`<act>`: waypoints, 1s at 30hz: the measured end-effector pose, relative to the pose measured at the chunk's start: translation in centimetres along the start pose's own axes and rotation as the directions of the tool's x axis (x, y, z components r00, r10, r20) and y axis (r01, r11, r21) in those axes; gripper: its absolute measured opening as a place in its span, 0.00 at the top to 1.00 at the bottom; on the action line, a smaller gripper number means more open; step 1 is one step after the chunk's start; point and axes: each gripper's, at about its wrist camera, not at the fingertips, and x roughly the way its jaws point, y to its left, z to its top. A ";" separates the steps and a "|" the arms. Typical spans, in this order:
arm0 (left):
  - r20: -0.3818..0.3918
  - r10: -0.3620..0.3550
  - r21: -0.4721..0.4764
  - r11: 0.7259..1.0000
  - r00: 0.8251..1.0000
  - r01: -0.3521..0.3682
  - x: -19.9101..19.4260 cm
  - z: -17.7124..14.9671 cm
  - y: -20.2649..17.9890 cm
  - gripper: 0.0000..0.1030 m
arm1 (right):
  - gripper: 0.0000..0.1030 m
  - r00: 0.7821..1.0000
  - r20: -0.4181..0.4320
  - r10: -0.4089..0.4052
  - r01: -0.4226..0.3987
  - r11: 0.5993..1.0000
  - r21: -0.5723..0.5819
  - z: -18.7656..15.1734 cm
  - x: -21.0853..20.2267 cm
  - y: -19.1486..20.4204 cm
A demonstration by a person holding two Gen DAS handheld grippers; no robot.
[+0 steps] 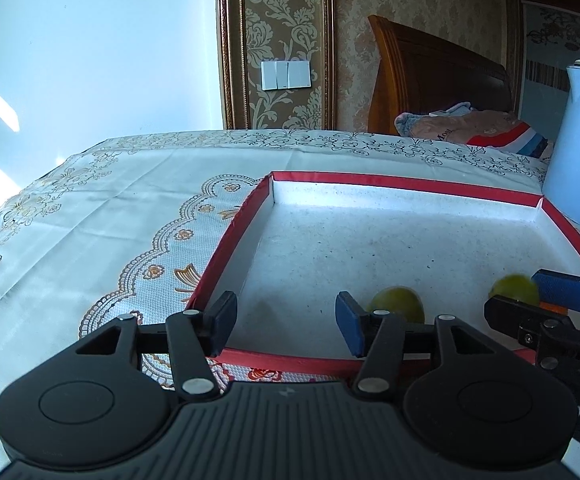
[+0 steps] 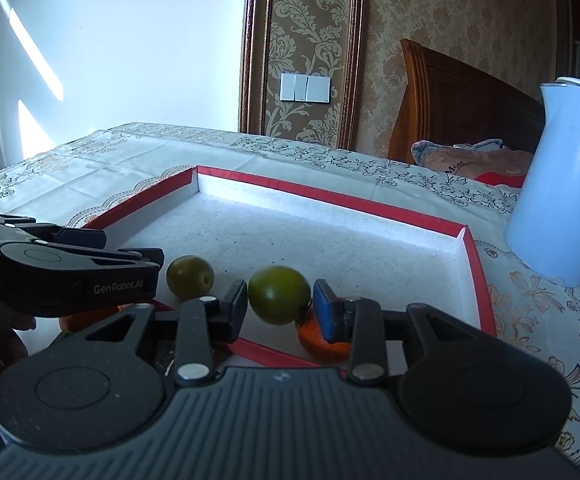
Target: Organize fruits
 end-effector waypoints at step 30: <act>0.058 -0.068 -0.043 0.997 0.996 0.070 -9.0 -5.4 5.4 0.20 | 0.50 0.984 -0.015 0.178 -0.177 0.984 0.030 -5.2 -8.6 0.2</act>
